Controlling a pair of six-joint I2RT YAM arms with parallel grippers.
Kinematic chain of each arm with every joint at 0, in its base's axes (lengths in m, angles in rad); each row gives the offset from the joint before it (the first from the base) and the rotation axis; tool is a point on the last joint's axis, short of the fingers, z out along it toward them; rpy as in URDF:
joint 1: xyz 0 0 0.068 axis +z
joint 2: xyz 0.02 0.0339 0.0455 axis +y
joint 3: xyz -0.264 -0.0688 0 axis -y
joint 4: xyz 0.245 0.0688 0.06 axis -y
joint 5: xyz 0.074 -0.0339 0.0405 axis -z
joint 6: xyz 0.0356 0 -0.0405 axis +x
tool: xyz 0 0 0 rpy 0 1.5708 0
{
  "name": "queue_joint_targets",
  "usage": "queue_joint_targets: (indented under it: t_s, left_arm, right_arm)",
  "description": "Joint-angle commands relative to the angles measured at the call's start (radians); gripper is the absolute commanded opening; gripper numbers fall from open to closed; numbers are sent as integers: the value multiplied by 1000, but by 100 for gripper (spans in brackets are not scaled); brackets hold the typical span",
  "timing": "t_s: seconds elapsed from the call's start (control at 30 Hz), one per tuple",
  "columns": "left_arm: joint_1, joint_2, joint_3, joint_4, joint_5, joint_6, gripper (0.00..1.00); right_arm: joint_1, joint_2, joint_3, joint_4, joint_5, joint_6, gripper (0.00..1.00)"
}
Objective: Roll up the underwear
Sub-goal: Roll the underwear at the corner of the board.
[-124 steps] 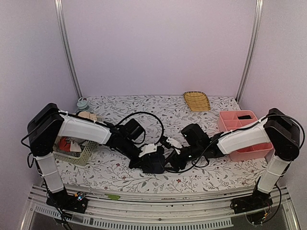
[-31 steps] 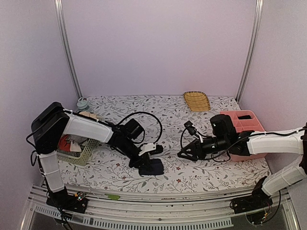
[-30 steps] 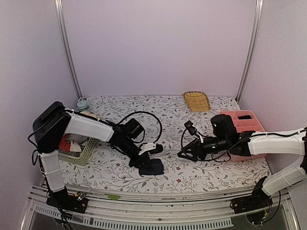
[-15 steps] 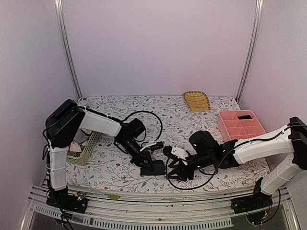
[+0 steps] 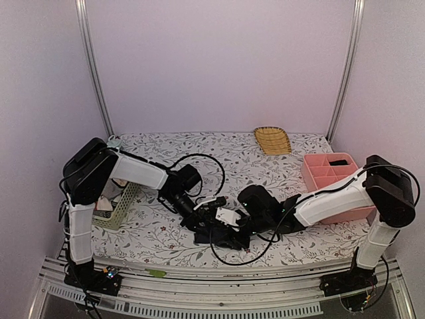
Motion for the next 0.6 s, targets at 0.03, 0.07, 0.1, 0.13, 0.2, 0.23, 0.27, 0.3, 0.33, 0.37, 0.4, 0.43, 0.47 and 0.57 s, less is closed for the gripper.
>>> queue_joint_targets:
  t_s: [0.03,0.07,0.1,0.13,0.2,0.23,0.27,0.3,0.33,0.37,0.4,0.43,0.47,0.57]
  left_arm:
    - [-3,88,-55,-117,-194,13,7]
    - [-2,85,-56,-113,-193,13,7]
    - [0,81,-57,-111,-191,14,8]
    - [0,79,-59,-111,-190,14,8]
    - [2,79,-60,-110,-188,15,8]
    - [2,79,-60,-110,-187,15,8]
    - [2,78,-60,-110,-187,15,9]
    - [3,77,-61,-110,-186,17,9]
    - [3,76,-62,-110,-184,18,9]
    - [2,76,-63,-110,-183,18,9]
    - [4,76,-63,-110,-183,18,9]
    - [4,77,-61,-110,-182,18,9]
    - [4,77,-61,-110,-184,18,9]
    - [11,78,-59,-108,-180,13,9]
  right_arm:
    - [6,91,61,-18,23,-63,52]
    - [6,105,64,-19,24,-65,51]
    - [5,115,63,-18,30,-66,50]
    - [6,124,63,-18,38,-64,50]
    - [6,138,65,-22,38,-57,50]
    - [6,142,64,-24,44,-55,50]
    - [6,144,62,-24,50,-51,50]
    - [7,145,60,-28,64,-51,51]
    - [6,141,60,-37,85,-50,52]
    - [6,132,57,-51,104,-48,52]
    - [8,108,54,-64,113,-47,52]
    - [6,87,53,-81,113,-48,52]
    - [7,65,53,-98,109,-48,52]
    - [5,-1,33,-118,114,-42,54]
